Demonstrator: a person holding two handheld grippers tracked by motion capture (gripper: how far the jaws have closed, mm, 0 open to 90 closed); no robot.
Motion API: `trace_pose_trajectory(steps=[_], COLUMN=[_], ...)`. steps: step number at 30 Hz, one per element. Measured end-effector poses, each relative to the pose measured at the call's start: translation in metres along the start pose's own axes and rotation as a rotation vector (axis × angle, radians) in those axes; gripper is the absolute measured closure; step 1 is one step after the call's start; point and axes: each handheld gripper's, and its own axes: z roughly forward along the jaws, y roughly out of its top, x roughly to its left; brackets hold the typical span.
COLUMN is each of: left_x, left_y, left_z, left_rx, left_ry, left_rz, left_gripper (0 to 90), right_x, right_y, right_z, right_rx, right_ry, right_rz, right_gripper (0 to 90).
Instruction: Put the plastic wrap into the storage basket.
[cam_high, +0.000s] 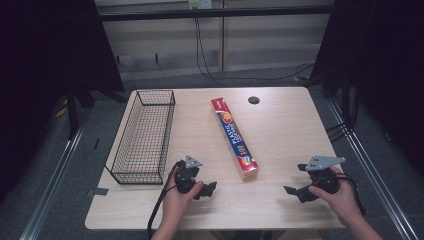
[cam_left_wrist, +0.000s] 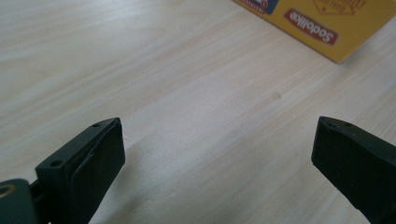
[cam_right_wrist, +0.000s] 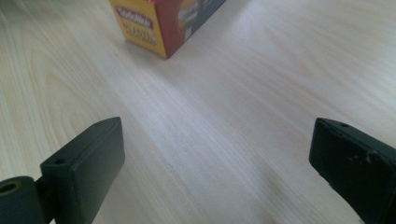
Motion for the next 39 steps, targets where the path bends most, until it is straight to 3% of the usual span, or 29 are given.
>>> trace_pose_trajectory(steps=[2, 3, 5, 15, 19, 24, 27, 33, 39], left_x=[0.001, 0.000, 0.001, 0.001, 0.001, -0.003, -0.004, -0.008, -0.009], left_y=[0.005, 0.007, 0.012, 0.033, 0.042, 0.057, 0.068, 0.087, 0.103], left_z=[-0.004, -0.005, -0.007, -0.007, -0.006, -0.002, 0.002, 0.011, 0.021], left_rx=[0.007, 0.005, 0.004, 0.009, 0.015, 0.007, 0.022, 0.032, 0.029], left_ry=[-0.011, -0.012, -0.025, -0.015, -0.049, -0.065, -0.070, -0.049, -0.055], left_rz=[0.007, -0.023, -0.028, -0.047, -0.072, -0.112, -0.112, -0.130, -0.158], left_gripper=[2.7, 2.7, 2.8, 2.9, 2.2, 1.9, 1.9, 2.1, 2.0], right_x=[0.002, 0.003, 0.005, 0.005, 0.005, 0.008, 0.008, 0.008, 0.005], right_y=[0.001, 0.001, 0.002, 0.004, 0.004, 0.005, 0.006, 0.005, 0.003], right_z=[-0.006, -0.008, -0.011, -0.019, -0.019, -0.020, -0.022, -0.023, -0.025], right_rx=[-0.004, -0.003, -0.008, -0.026, -0.018, -0.015, -0.008, -0.014, -0.007], right_ry=[0.001, 0.009, 0.002, -0.016, -0.010, -0.017, -0.007, -0.005, -0.011], right_rz=[0.014, 0.015, 0.006, 0.010, 0.008, 0.002, 0.013, 0.006, 0.016], right_gripper=[3.9, 4.5, 5.7, 5.3, 5.4, 5.4, 6.1, 6.2, 6.2])
